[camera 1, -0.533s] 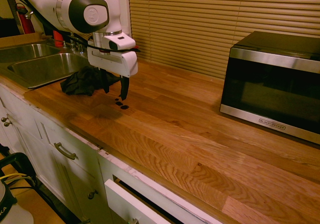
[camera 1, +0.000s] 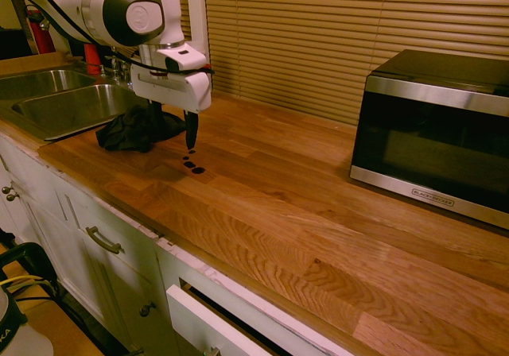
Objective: Clear the spill
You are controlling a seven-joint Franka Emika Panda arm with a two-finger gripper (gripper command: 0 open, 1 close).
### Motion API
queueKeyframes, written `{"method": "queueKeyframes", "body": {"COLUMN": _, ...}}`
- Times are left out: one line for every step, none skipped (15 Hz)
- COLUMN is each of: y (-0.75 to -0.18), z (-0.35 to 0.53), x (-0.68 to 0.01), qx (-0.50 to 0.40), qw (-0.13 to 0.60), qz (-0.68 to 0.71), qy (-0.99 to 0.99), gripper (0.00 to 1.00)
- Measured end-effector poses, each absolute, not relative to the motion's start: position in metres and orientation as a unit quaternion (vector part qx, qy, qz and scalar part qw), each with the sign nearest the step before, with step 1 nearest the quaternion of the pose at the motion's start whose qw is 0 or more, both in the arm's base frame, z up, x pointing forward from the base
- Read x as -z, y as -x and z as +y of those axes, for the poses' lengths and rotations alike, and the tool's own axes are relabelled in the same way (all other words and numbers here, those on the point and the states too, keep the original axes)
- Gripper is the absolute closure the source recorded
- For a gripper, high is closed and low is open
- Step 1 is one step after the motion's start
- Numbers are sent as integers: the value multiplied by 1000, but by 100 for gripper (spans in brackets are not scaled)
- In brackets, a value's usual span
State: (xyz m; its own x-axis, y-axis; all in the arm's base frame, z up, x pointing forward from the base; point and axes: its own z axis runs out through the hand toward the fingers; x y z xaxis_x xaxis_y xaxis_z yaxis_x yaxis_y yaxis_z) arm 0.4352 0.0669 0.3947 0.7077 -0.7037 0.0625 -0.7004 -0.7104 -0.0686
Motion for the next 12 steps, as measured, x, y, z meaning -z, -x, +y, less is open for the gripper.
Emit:
{"method": "queueKeyframes", "body": {"y": -437, "z": 81, "x": -402, "qx": 48, "qw": 27, "qz": 375, "qy": 925, "gripper": 0}}
{"method": "queueKeyframes", "body": {"y": -438, "z": 95, "x": -407, "qx": 53, "qw": 31, "qz": 371, "qy": 927, "gripper": 0}}
{"method": "queueKeyframes", "body": {"y": -438, "z": 109, "x": -413, "qx": 59, "qw": 35, "qz": 365, "qy": 929, "gripper": 0}}
{"method": "queueKeyframes", "body": {"y": -439, "z": 121, "x": -418, "qx": 64, "qw": 38, "qz": 357, "qy": 931, "gripper": 0}}
{"method": "queueKeyframes", "body": {"y": -439, "z": 135, "x": -422, "qx": 68, "qw": 41, "qz": 350, "qy": 933, "gripper": 0}}
{"method": "queueKeyframes", "body": {"y": -440, "z": 148, "x": -425, "qx": 72, "qw": 45, "qz": 343, "qy": 936, "gripper": 0}}
{"method": "queueKeyframes", "body": {"y": -441, "z": 162, "x": -428, "qx": 74, "qw": 48, "qz": 335, "qy": 938, "gripper": 0}}
{"method": "queueKeyframes", "body": {"y": -441, "z": 179, "x": -429, "qx": 76, "qw": 52, "qz": 327, "qy": 940, "gripper": 0}}
{"method": "queueKeyframes", "body": {"y": -441, "z": 195, "x": -428, "qx": 76, "qw": 55, "qz": 321, "qy": 942, "gripper": 0}}
{"method": "queueKeyframes", "body": {"y": -441, "z": 211, "x": -428, "qx": 76, "qw": 57, "qz": 316, "qy": 944, "gripper": 0}}
{"method": "queueKeyframes", "body": {"y": -441, "z": 226, "x": -429, "qx": 77, "qw": 58, "qz": 312, "qy": 945, "gripper": 0}}
{"method": "queueKeyframes", "body": {"y": -441, "z": 241, "x": -428, "qx": 79, "qw": 57, "qz": 307, "qy": 947, "gripper": 0}}
